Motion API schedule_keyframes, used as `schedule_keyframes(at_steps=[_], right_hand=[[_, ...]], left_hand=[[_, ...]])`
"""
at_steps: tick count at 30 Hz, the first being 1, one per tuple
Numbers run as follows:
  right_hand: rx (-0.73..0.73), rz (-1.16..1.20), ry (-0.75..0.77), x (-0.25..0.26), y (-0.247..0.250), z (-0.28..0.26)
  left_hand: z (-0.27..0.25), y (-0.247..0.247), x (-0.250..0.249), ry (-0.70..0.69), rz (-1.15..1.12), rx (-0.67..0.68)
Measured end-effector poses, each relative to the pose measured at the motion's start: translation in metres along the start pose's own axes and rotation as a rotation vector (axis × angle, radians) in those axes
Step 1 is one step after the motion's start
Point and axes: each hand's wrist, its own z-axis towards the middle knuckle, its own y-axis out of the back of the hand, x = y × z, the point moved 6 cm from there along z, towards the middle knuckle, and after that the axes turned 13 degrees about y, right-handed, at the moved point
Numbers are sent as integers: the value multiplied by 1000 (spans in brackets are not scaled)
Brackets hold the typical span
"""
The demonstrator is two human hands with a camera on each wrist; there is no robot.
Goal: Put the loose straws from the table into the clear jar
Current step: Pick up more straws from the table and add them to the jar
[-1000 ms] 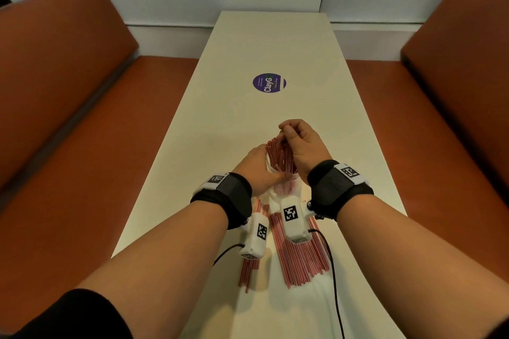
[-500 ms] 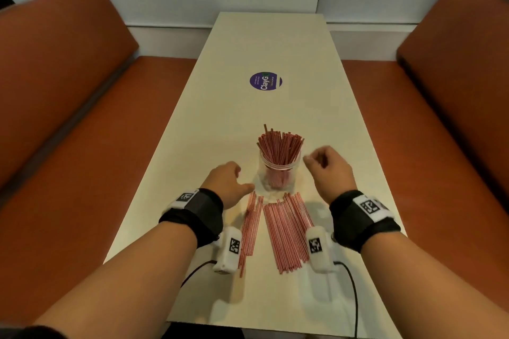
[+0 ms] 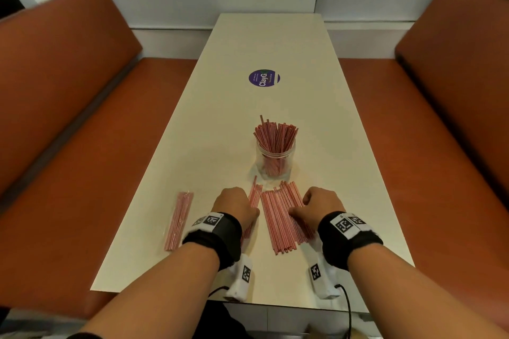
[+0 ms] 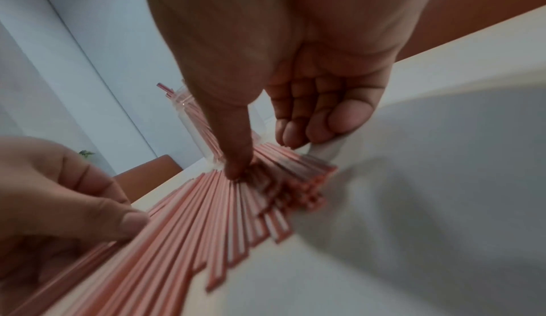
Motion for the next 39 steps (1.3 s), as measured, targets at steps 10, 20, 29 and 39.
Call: schedule_keyframes(at_steps=[10, 20, 29, 39], right_hand=[[-31, 21, -9, -1, 3, 3], [10, 33, -25, -6, 6, 6], [30, 105, -44, -8, 6, 11], [-65, 241, -39, -16, 10, 10]], left_hand=[[12, -1, 4, -13, -44, 41], [17, 7, 13, -38, -227, 132], [3, 117, -41, -314, -822, -131], [15, 103, -99, -323, -528, -282]])
